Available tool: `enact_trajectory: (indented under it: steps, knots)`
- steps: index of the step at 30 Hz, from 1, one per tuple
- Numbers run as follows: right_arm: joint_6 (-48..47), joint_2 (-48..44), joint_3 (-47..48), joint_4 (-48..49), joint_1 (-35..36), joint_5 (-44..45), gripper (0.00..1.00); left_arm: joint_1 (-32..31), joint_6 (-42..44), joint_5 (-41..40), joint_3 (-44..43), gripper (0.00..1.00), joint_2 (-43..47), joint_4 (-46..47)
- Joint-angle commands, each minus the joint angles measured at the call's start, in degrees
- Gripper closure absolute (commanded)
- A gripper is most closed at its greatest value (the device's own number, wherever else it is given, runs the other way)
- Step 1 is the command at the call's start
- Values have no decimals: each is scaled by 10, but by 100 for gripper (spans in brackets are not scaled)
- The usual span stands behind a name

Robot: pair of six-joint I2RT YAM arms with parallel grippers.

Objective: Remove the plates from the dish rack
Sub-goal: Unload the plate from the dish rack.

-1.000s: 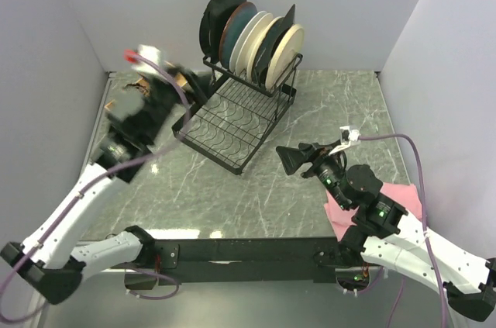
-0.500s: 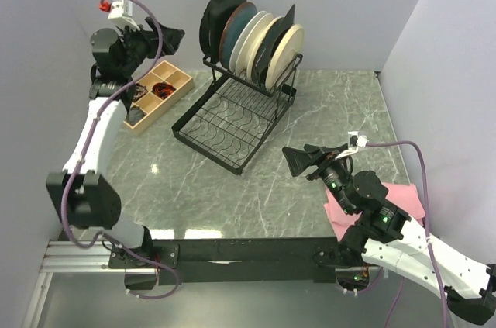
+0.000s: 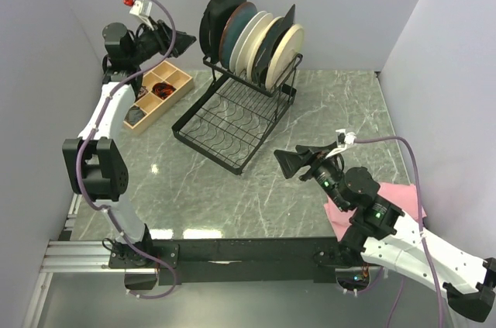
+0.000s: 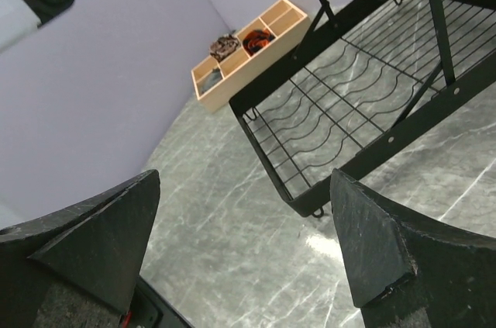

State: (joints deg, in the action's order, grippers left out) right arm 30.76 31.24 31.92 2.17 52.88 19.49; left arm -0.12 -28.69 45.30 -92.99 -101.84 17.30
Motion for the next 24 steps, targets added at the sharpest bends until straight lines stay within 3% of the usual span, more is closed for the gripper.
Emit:
enact_trajectory:
  steps: [1, 5, 24]
  knots:
    - [-12, 15, 24, 20, 1, -7, 4, 0, 50, 67, -60, 42, -26, 23]
    - [-11, 21, 33, 9, 1, -15, 4, 0, 69, 69, -85, 43, -46, 17]
    - [-17, 38, 32, 18, 1, -8, 4, -9, 8, 160, -184, 48, -172, 100]
